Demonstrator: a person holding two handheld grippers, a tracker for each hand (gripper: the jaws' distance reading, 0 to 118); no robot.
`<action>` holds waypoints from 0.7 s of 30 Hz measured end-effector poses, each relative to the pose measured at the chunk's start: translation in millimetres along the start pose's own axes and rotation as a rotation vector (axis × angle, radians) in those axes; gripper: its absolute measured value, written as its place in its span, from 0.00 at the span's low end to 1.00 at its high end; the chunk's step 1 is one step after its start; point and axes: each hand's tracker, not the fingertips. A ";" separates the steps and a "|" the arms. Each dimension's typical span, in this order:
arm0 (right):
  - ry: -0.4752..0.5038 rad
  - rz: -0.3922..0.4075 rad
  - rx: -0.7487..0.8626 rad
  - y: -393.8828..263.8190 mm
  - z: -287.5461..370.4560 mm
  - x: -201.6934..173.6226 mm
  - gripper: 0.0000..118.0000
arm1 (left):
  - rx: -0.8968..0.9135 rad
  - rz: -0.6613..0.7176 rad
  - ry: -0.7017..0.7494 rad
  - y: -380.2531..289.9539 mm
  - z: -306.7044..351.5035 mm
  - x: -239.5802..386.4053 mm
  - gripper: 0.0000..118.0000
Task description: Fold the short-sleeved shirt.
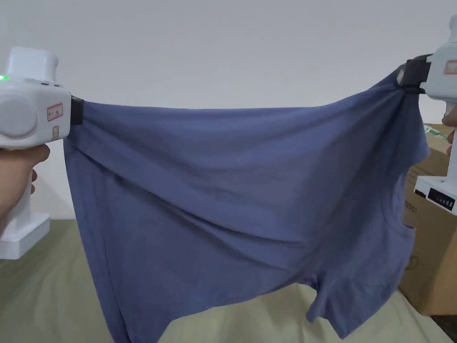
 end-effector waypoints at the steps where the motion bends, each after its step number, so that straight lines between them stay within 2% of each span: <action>1: -0.003 -0.002 -0.008 -7.5 -4.6 0.7 0.02 | -0.005 -0.008 0.000 -5.5 -3.5 2.9 0.02; 11: -0.043 -0.088 -0.159 -132.8 -48.4 21.6 0.02 | -0.156 -0.035 0.007 -122.3 -56.2 31.5 0.02; 16: -0.031 -0.061 -0.172 -147.8 -13.2 26.2 0.02 | -0.170 -0.032 -0.017 -140.6 -41.7 31.9 0.02; 21: 0.002 -0.006 -0.200 -157.4 62.5 27.8 0.02 | -0.171 -0.027 -0.061 -151.6 23.4 25.7 0.02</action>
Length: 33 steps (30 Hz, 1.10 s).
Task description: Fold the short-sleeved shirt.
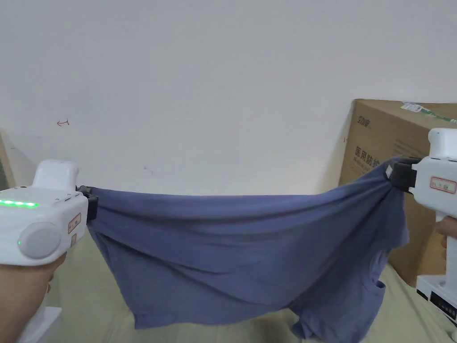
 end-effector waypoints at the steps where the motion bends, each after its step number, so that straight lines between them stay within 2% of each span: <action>1: 0.001 0.020 -0.015 -11.3 15.4 0.1 0.02 | -0.005 0.001 -0.007 -10.4 15.8 -0.6 0.02; 2: -0.001 0.045 -0.044 -25.9 31.2 -0.1 0.02 | -0.023 0.004 -0.022 -23.2 31.7 -0.2 0.02; 4: 0.012 0.039 -0.103 -62.6 60.3 0.4 0.02 | -0.052 0.023 -0.043 -53.5 62.6 -0.1 0.02; 8: 0.024 -0.005 -0.230 -155.9 125.2 -8.7 0.02 | -0.191 0.059 -0.081 -140.8 116.1 1.6 0.02; 12: 0.002 -0.014 -0.432 -274.0 142.3 -12.0 0.02 | -0.405 0.089 -0.104 -247.4 146.7 4.2 0.02; 14: -0.023 -0.046 -0.541 -326.7 145.4 -13.5 0.02 | -0.521 0.063 -0.087 -302.2 151.6 5.1 0.02; 17: -0.058 -0.071 -0.662 -371.3 143.5 -16.8 0.02 | -0.655 0.109 -0.070 -353.3 148.0 -0.3 0.02; 18: -0.067 -0.073 -0.668 -374.9 143.7 -17.5 0.02 | -0.673 0.137 -0.075 -360.0 147.5 -2.5 0.02; 20: -0.064 -0.086 -0.638 -373.0 142.2 -14.3 0.03 | -0.641 0.107 -0.066 -356.2 149.2 -0.3 0.04; 21: -0.061 -0.090 -0.623 -368.7 144.4 -13.7 0.08 | -0.621 0.082 -0.063 -350.0 150.8 1.9 0.10; 22: -0.061 -0.082 -0.583 -361.2 148.8 -14.6 0.39 | -0.588 0.053 -0.053 -340.2 153.0 4.4 0.39; 23: -0.070 -0.063 -0.554 -356.9 149.2 -12.0 0.74 | -0.580 0.054 -0.057 -332.6 155.3 5.7 0.75; 24: -0.058 -0.063 -0.537 -351.4 154.8 -13.0 0.98 | -0.547 0.052 -0.066 -322.8 164.8 13.9 0.97; 25: -0.038 -0.084 -0.488 -343.8 166.3 -17.1 1.00 | -0.472 0.056 -0.079 -312.1 176.8 20.0 0.99; 26: -0.007 -0.107 -0.420 -343.1 179.9 -20.4 1.00 | -0.391 0.061 -0.093 -301.1 188.3 24.0 0.97; 27: 0.013 -0.111 -0.385 -332.5 196.0 -26.4 1.00 | -0.390 0.049 -0.095 -295.9 195.8 28.6 0.98; 30: 0.019 -0.106 -0.240 -314.9 238.6 -46.7 0.98 | -0.308 0.023 -0.113 -293.1 228.1 45.7 0.95; 31: 0.035 -0.100 -0.224 -301.2 250.4 -55.6 0.93 | -0.297 0.014 -0.110 -295.3 235.3 48.0 0.79; 32: 0.028 -0.096 -0.222 -299.1 259.5 -61.2 0.75 | -0.302 0.017 -0.117 -302.5 241.5 47.0 0.47; 33: 0.026 -0.093 -0.231 -297.2 265.8 -66.1 0.36 | -0.312 0.020 -0.117 -305.8 245.3 46.7 0.07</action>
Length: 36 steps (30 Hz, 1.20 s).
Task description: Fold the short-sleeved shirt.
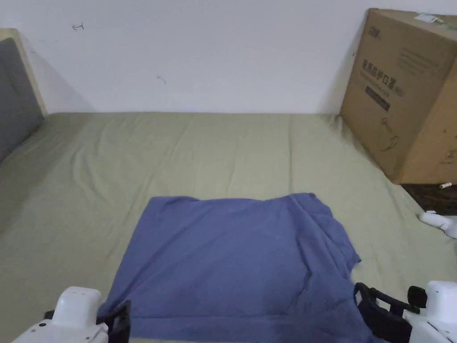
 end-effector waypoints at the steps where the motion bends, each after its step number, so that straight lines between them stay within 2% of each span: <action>1: -0.003 0.006 -0.003 0.2 5.4 -6.1 0.00 | -0.056 0.011 0.018 -6.8 -1.4 -2.0 0.00; 2: -0.053 0.027 -0.035 -18.7 -15.4 6.7 0.00 | -0.073 0.016 0.037 -13.9 0.7 -5.2 0.00; 4: -0.014 0.029 -0.061 -21.3 -12.2 6.4 0.00 | -0.184 0.057 -0.061 -28.7 -1.6 -16.5 0.00; 7: 0.000 0.009 -0.093 -30.4 -16.4 8.9 0.00 | -0.217 0.046 0.014 -44.2 -3.1 -33.0 0.00; 9: 0.003 0.002 -0.107 -31.7 -17.8 11.5 0.00 | -0.236 0.095 0.039 -50.4 -4.4 -46.9 0.05; 11: -0.002 -0.005 -0.116 -36.1 -20.0 12.0 0.00 | -0.284 0.152 0.027 -51.6 -14.4 -59.5 0.15; 12: -0.004 -0.007 -0.126 -37.2 -22.7 13.0 0.00 | -0.313 0.156 0.014 -52.7 -22.1 -63.0 0.46; 13: -0.008 -0.007 -0.138 -38.3 -25.8 13.7 0.00 | -0.325 0.153 0.009 -55.5 -30.0 -65.2 0.89; 14: -0.014 -0.001 -0.148 -36.7 -25.2 9.5 0.00 | -0.307 0.142 0.013 -57.0 -36.6 -65.9 1.00; 16: -0.014 0.004 -0.171 -37.1 -28.6 9.7 0.00 | -0.316 0.127 0.028 -49.1 -52.7 -62.3 0.95; 19: -0.040 0.033 -0.220 -33.3 -33.5 10.2 0.00 | -0.339 0.115 0.032 -49.6 -82.6 -61.6 0.94; 20: -0.054 0.039 -0.251 -32.8 -36.1 12.8 0.00 | -0.340 0.114 0.034 -48.0 -91.7 -61.9 0.89; 21: -0.065 0.037 -0.262 -32.3 -37.8 16.1 0.00 | -0.342 0.114 0.032 -46.0 -99.7 -62.5 0.78; 23: -0.084 0.025 -0.332 -34.4 -46.8 35.6 0.00 | -0.340 0.119 0.035 -43.7 -108.5 -58.8 0.18; 24: -0.106 0.014 -0.357 -34.6 -49.3 42.0 0.00 | -0.349 0.114 0.036 -42.4 -113.4 -56.7 0.02; 27: -0.111 -0.011 -0.409 -32.0 -51.1 58.4 0.02 | -0.359 0.113 0.011 -30.4 -105.3 -40.9 0.02; 28: -0.115 -0.011 -0.412 -31.5 -51.2 61.1 0.34 | -0.351 0.103 0.013 -27.0 -100.1 -36.0 0.02; 29: -0.115 -0.013 -0.415 -31.8 -52.8 63.5 0.74 | -0.342 0.098 0.015 -23.6 -95.9 -32.1 0.02; 30: -0.112 -0.010 -0.439 -37.9 -61.6 71.5 1.00 | -0.337 0.098 0.015 -20.5 -92.6 -29.3 0.02; 31: -0.093 0.009 -0.501 -41.5 -69.6 72.5 0.99 | -0.338 0.119 -0.004 -20.8 -94.5 -36.8 0.02; 32: -0.080 -0.002 -0.463 -47.7 -73.4 68.8 0.99 | -0.335 0.115 -0.004 -19.4 -95.1 -41.4 0.02; 36: -0.108 0.016 -0.549 -53.0 -109.4 49.6 0.98 | -0.325 0.101 -0.002 -11.8 -93.9 -43.0 0.02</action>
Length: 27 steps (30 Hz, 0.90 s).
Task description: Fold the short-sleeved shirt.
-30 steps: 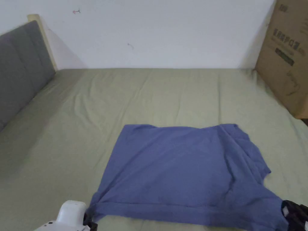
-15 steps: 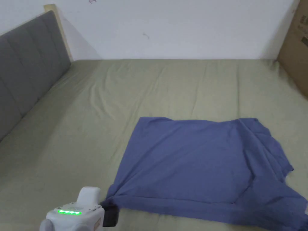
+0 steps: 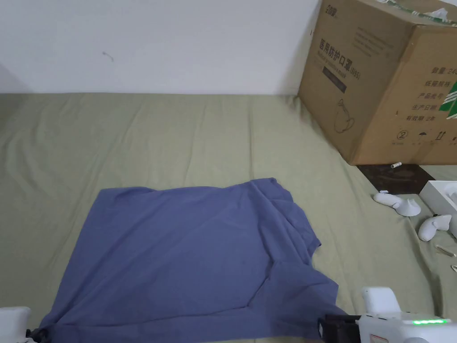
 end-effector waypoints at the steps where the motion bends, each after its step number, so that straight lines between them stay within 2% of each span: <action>1: -0.003 -0.005 -0.032 1.9 -9.6 -3.9 0.93 | 0.002 0.001 -0.002 2.0 0.4 -0.6 0.02; 2: 0.015 -0.024 -0.076 2.5 -32.0 22.4 0.75 | 0.003 0.000 -0.003 4.3 -0.2 -1.3 0.02; 3: 0.051 -0.059 -0.116 3.6 -42.9 27.5 0.46 | 0.003 -0.003 0.001 4.9 -1.2 0.7 0.02; 5: 0.075 -0.145 -0.094 3.9 -51.1 37.6 0.11 | -0.014 -0.015 -0.013 7.3 -2.9 0.3 0.02; 6: 0.065 -0.186 -0.034 9.3 -37.2 38.9 0.02 | -0.018 -0.028 -0.008 9.2 -1.4 -0.8 0.02; 9: 0.111 -0.184 0.005 20.0 -7.7 43.9 0.02 | 0.024 -0.035 0.018 18.4 15.6 -7.3 0.02; 13: 0.063 -0.103 0.122 44.1 36.4 24.6 0.02 | 0.106 -0.024 0.008 56.8 36.6 -8.7 0.02; 15: 0.071 -0.035 0.173 82.1 61.6 4.3 0.02 | 0.156 -0.041 0.018 87.3 34.2 -5.9 0.02; 17: 0.071 -0.031 0.209 114.0 60.2 -7.5 0.02 | 0.187 -0.022 0.004 118.5 22.5 -6.4 0.02; 18: 0.095 -0.028 0.202 133.9 41.3 4.1 0.02 | 0.186 -0.018 0.006 135.0 11.4 -7.0 0.02; 20: 0.070 -0.021 0.204 167.3 19.6 -1.7 0.02 | 0.168 -0.022 0.030 162.9 -13.9 4.0 0.02; 23: 0.067 -0.057 0.130 211.3 -35.5 9.1 0.02 | 0.071 -0.055 0.075 198.3 -67.9 10.6 0.02; 27: 0.019 -0.073 -0.007 233.7 -99.2 15.9 0.02 | -0.074 -0.085 0.096 212.5 -130.7 19.6 0.02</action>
